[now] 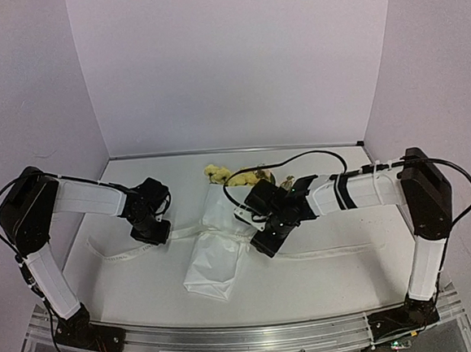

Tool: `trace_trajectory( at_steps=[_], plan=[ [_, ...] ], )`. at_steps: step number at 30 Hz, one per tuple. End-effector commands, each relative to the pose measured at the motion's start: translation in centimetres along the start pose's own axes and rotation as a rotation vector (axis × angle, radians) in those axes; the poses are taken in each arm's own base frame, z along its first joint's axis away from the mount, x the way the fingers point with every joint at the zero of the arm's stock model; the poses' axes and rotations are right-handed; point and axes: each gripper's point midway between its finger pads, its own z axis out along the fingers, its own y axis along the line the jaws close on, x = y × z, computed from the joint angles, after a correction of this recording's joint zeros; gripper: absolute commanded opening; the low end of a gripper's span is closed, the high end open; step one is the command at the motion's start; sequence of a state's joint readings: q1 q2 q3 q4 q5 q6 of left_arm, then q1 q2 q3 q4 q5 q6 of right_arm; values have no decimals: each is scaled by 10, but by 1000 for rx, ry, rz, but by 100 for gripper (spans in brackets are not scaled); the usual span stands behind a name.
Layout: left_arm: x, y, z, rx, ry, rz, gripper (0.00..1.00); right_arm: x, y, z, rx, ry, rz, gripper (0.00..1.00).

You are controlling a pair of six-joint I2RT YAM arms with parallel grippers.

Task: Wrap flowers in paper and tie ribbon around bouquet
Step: Tie the ribbon around the folded bouquet.

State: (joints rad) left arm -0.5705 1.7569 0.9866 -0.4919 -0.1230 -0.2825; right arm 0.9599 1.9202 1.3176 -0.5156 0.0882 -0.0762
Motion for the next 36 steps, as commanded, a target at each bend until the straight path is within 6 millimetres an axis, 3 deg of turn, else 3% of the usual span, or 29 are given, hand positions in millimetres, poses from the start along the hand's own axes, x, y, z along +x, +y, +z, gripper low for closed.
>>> trace_trajectory(
  at_steps=[1, 5, 11, 17, 25, 28, 32, 35, 36],
  plan=[
    [-19, -3, -14, 14, -52, 12, 0, -16, -5, 5, 102, -19, 8, 64],
    [-19, -2, -14, 11, -52, 13, 0, -13, -6, 13, 128, -7, 44, 58],
    [-19, -2, -15, 8, -54, 12, 0, -7, -7, 19, 141, -5, 116, 41],
    [-23, -1, -17, 6, -68, -3, 0, -5, -15, 15, 180, -12, 164, 1],
    [-36, 5, -34, 5, -159, -104, 0, 19, -64, -22, 426, -35, 302, 0],
    [-36, 19, -37, 58, -175, -226, 0, 45, -88, -36, 485, -45, 439, 0],
    [-26, 67, -41, 102, -197, -451, 0, 123, -125, -43, 545, -29, 750, 0],
    [-17, 90, -47, 156, -218, -552, 0, 175, -140, -49, 560, -38, 927, 0],
    [-16, 93, -48, 157, -221, -560, 0, 182, -142, -52, 560, -42, 943, 0]
  ],
)
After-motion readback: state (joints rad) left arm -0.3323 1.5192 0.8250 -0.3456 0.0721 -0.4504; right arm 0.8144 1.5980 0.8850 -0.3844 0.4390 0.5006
